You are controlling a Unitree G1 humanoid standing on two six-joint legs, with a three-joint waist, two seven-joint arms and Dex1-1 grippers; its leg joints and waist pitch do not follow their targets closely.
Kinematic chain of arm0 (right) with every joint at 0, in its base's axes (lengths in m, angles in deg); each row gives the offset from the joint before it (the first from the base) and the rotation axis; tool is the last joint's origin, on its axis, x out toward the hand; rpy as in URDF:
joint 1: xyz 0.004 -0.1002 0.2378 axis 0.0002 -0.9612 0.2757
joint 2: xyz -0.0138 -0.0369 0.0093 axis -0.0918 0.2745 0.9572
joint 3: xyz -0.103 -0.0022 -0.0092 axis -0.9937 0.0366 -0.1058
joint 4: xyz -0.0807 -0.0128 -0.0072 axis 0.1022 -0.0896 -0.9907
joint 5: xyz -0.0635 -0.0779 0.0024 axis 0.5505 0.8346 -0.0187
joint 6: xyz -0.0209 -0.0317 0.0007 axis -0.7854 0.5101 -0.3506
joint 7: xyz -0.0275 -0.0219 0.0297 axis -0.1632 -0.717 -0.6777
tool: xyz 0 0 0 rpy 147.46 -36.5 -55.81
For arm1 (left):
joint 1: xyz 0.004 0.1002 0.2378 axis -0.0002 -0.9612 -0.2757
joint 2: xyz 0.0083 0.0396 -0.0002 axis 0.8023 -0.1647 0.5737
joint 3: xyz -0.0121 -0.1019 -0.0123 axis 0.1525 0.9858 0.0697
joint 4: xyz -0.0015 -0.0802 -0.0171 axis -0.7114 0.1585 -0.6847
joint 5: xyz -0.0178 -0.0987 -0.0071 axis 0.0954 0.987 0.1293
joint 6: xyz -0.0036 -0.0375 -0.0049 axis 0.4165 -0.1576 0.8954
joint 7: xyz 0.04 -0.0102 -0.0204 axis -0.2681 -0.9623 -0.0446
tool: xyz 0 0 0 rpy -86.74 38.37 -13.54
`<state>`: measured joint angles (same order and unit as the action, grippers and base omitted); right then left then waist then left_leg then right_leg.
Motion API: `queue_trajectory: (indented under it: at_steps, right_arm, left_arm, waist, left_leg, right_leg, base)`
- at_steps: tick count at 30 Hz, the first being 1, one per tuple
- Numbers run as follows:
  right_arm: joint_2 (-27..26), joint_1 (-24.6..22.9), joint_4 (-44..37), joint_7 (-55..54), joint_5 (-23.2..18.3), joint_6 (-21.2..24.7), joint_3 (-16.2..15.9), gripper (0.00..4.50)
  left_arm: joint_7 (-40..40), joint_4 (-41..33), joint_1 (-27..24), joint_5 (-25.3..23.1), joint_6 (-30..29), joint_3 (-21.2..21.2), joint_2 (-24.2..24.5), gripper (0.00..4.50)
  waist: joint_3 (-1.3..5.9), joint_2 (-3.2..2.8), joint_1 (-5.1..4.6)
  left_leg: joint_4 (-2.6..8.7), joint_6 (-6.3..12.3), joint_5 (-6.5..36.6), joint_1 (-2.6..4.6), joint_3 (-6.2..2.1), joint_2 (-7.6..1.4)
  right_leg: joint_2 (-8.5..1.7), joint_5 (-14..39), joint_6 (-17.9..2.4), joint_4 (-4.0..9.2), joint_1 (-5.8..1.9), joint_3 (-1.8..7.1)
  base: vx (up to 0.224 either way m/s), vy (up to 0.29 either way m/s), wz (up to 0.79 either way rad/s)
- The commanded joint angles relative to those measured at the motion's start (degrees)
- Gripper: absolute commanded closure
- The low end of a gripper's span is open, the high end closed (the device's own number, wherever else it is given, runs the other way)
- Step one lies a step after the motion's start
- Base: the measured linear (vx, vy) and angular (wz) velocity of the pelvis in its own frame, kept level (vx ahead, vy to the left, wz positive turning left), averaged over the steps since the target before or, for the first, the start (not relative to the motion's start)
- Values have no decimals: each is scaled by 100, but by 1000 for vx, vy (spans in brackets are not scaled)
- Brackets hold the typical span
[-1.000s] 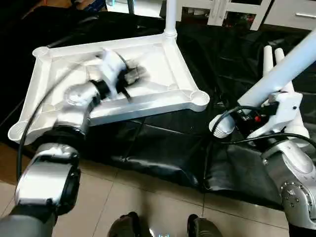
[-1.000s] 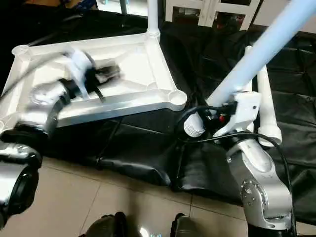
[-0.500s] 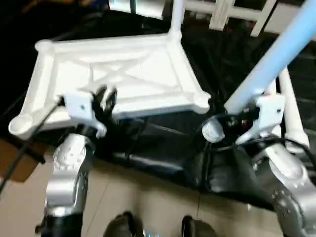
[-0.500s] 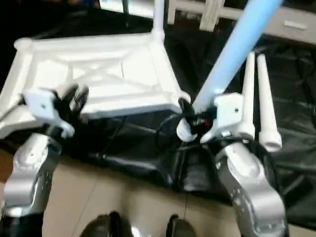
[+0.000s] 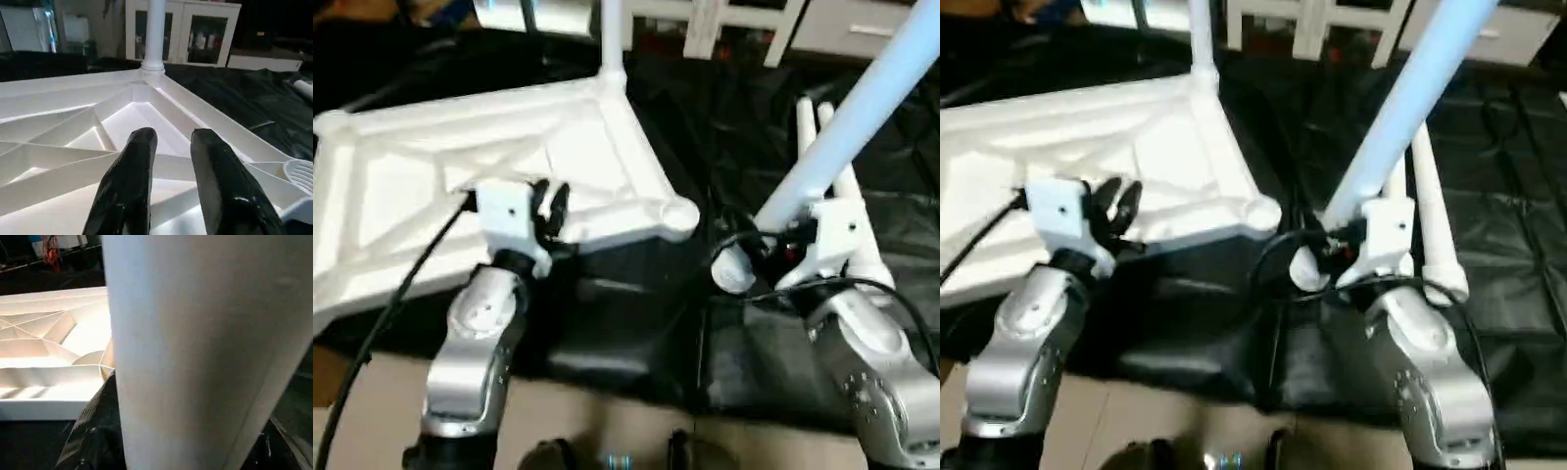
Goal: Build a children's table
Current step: Insert table leg to table base
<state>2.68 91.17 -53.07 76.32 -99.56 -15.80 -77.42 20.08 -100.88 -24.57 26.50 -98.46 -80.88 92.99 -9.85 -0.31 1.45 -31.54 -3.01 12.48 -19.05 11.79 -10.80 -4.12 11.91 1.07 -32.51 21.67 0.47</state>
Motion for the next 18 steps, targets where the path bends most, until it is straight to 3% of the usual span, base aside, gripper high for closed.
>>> queue_trajectory:
  at_steps: [1, 2, 3, 4, 5, 6, 7, 8, 9, 10, 11, 12, 13, 14, 15, 16, 17, 18]
  right_arm:
    - [25, -11, -85, 87, -38, -46, 44, 272]
    - [25, -18, -97, 92, -40, -41, 41, 272]
    - [26, -29, -113, 99, -44, -35, 37, 272]
    - [22, -41, -134, 103, -43, -30, 33, 272]
    - [16, -54, -157, 103, -47, -19, 32, 272]
    - [13, -75, -196, 110, -60, -14, 35, 272]
    - [7, -94, -230, 109, -86, 2, 52, 272]
    - [-1, -106, -250, 113, -100, 11, 65, 272]
    - [-21, -125, -276, 101, -110, 13, 89, 272]
    - [-21, -125, -276, 101, -110, 13, 89, 272]
    - [-47, -153, -312, 74, -115, 23, 117, 272]
    - [-62, -168, -331, 59, -111, 27, 130, 272]
    - [-84, -215, -381, 51, -118, 20, 147, 272]
    - [-84, -219, -384, 53, -119, 19, 146, 272]
    - [-83, -229, -395, 57, -120, 12, 145, 272]
    - [-76, -231, -414, 59, -126, 1, 165, 272]
    - [-80, -229, -421, 64, -135, 8, 181, 272]
    - [-80, -228, -422, 70, -140, 4, 187, 272]
  left_arm:
    - [14, -147, -7, -59, -75, 1, 14, 307]
    - [9, -151, -8, -49, -80, -7, 22, 307]
    - [4, -159, -12, -36, -87, -20, 33, 307]
    - [-7, -173, -21, -25, -96, -39, 51, 307]
    - [-10, -188, -35, -23, -93, -59, 67, 307]
    - [16, -207, -59, -5, -102, -81, 87, 307]
    - [30, -215, -77, -12, -104, -96, 110, 307]
    - [44, -219, -89, -21, -106, -102, 123, 307]
    - [64, -221, -99, -7, -111, -84, 110, 307]
    - [64, -221, -99, -7, -111, -84, 110, 307]
    - [88, -222, -106, -5, -120, -73, 117, 307]
    - [100, -226, -111, 3, -125, -69, 123, 307]
    - [117, -222, -110, 8, -146, -81, 155, 307]
    - [118, -221, -109, 7, -147, -84, 159, 307]
    - [131, -216, -106, 6, -154, -96, 179, 307]
    - [262, -200, -91, 64, -213, -142, 241, 307]
    - [310, -197, -87, 107, -237, -158, 255, 307]
    - [336, -200, -90, 126, -231, -164, 259, 307]
  waist:
    - [620, 6, 55]
    - [624, -95, 62]
    - [490, -74, -11]
    - [365, 14, -12]
    - [342, 119, 1]
    - [390, 281, 340]
    - [444, 280, 546]
    - [384, -1, 854]
    - [384, -1, 854]
    - [649, -661, 182]
    - [703, -494, -187]
    - [466, -445, 118]
    - [422, -363, 108]
    - [377, -225, 75]
    - [344, 57, 62]
    - [417, 364, 201]
    - [496, 377, 225]
    - [453, 302, 240]
  left_leg:
    - [119, 1399, -69, 32, 8, 269]
    - [140, 1199, -28, 350, 86, 165]
    - [247, 715, 3, 861, 68, -202]
    - [257, 445, 513, 1112, 177, -344]
    - [194, 304, 906, 957, 352, -102]
    - [-224, 8, 1562, 181, 434, 587]
    - [-572, -62, 1712, -88, 219, 635]
    - [-1013, -787, 1037, -625, -552, 124]
    - [-1013, -787, 1037, -625, -552, 124]
    - [-351, 49, -2182, 655, -1138, -123]
    - [-352, 769, -3458, 1125, -1593, -542]
    - [-297, 1014, -3284, 586, -1343, -642]
    - [-133, 1017, -2511, 471, -1160, -609]
    - [39, 1282, -858, 430, -914, -346]
    - [45, 1512, 493, 526, -634, -69]
    - [-545, 1387, 1014, 178, -319, 686]
    - [-873, 1322, 867, -38, -425, 769]
    - [-899, 1002, 24, -285, -657, 669]
  right_leg:
    - [186, -1824, -1792, -80, -668, 123]
    - [286, -1925, -1826, -183, -490, 171]
    - [408, -1576, -1683, -406, 14, 33]
    - [224, -1073, -1594, -435, 280, -33]
    - [252, -1134, -1627, -367, 33, 114]
    - [252, -1427, -1710, -208, -985, 913]
    - [48, -1851, -1971, -106, -1244, 1289]
    - [-101, -4337, -2093, -256, -1354, 1915]
    - [-101, -4337, -2093, -256, -1354, 1915]
    - [711, -2270, -481, -1418, 484, 15]
    - [388, 139, -318, -1370, 920, -147]
    - [102, 872, 138, -1385, 753, -223]
    - [68, 583, 161, -1342, 690, -268]
    - [25, -41, -154, -992, 583, -333]
    - [-129, -275, -489, -396, 410, -143]
    - [-396, 944, -717, 179, -260, 555]
    - [-741, 1173, -1111, 259, -619, 891]
    - [-741, -90, -1498, 84, -778, 861]
  base:
    - [141, -12, 11]
    - [141, -12, 11]
    - [147, -35, -12]
    - [145, -39, -43]
    - [145, -39, -43]
    - [154, 23, -47]
    - [140, 122, -34]
    - [140, 122, -34]
    - [30, 185, -33]
    - [-67, 96, -37]
    - [-67, 96, -37]
    - [0, 0, 0]
    - [89, -29, 11]
    - [89, -29, 11]
    - [107, -33, 9]
    - [141, -93, 20]
    - [141, -93, 20]
    - [144, -78, 18]
